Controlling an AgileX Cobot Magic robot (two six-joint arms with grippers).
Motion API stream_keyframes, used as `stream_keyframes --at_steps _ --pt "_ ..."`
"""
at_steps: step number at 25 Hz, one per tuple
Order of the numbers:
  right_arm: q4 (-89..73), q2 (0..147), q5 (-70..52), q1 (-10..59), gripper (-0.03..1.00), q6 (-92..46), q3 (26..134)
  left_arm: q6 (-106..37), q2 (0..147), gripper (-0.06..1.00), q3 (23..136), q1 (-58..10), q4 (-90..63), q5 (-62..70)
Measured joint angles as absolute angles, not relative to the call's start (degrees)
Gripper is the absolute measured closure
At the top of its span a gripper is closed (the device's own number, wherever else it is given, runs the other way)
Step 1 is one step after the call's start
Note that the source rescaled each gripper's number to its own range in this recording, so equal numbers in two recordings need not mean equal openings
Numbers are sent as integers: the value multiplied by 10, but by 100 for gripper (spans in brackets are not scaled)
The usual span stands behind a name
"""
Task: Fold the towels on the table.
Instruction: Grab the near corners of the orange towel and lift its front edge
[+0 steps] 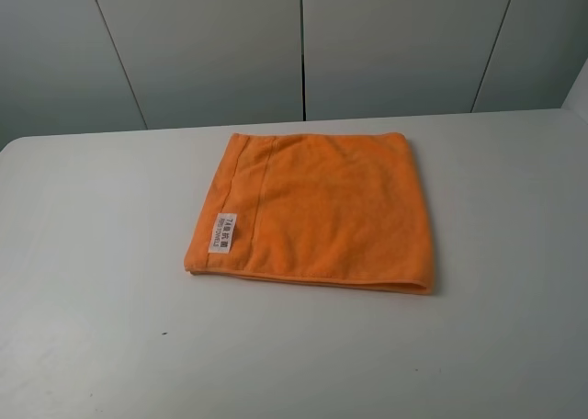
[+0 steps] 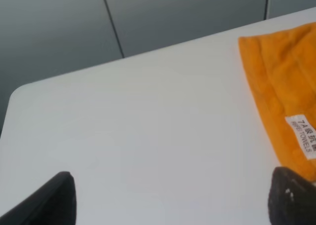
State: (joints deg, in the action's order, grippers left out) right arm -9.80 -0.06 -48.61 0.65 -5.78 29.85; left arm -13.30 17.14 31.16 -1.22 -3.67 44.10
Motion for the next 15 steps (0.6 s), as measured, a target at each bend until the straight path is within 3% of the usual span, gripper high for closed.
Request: stream_keyframes --at_steps 7,15 --pt "-99 34 -350 6 -3 -131 300 -290 340 -5 329 -12 -193 293" --pt "-161 288 -359 28 -3 -280 300 -532 555 -5 401 -12 -363 293"
